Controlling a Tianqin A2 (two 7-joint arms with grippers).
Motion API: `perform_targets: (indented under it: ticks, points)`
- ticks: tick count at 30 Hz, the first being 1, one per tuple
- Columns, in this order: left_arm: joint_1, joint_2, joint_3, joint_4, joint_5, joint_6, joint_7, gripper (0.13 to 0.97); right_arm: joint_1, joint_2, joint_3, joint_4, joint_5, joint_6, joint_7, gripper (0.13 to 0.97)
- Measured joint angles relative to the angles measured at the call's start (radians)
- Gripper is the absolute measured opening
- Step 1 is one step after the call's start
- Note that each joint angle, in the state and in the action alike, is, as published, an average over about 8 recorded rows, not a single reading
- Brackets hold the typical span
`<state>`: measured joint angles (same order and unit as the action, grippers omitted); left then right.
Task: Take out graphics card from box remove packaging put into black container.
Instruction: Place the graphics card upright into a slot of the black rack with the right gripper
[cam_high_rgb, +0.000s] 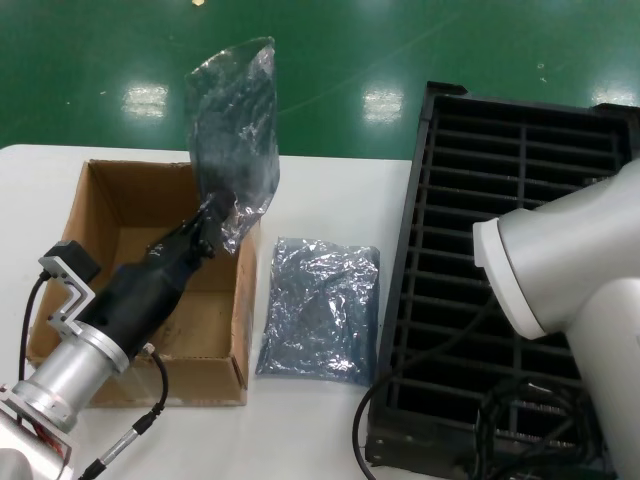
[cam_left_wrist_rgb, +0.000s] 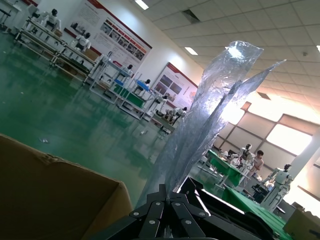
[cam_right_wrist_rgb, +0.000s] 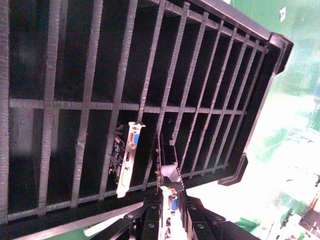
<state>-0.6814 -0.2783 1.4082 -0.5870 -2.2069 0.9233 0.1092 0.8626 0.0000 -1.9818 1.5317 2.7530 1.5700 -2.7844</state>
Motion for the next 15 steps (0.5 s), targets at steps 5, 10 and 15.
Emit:
perform_targets:
  ticks: [5, 10, 15]
  points:
    - [-0.008, -0.003, -0.005, 0.022, 0.000, 0.005, 0.010, 0.139, 0.021, 0.000, -0.013, -0.023, 0.000, 0.000, -0.002, 0.185]
    - [-0.018, -0.005, -0.008, 0.043, 0.001, 0.012, 0.018, 0.139, 0.039, 0.000, -0.034, -0.027, 0.000, 0.000, 0.009, 0.185]
    - [-0.025, -0.006, -0.011, 0.056, 0.001, 0.019, 0.022, 0.139, 0.046, 0.000, -0.049, -0.020, 0.000, 0.000, 0.023, 0.185]
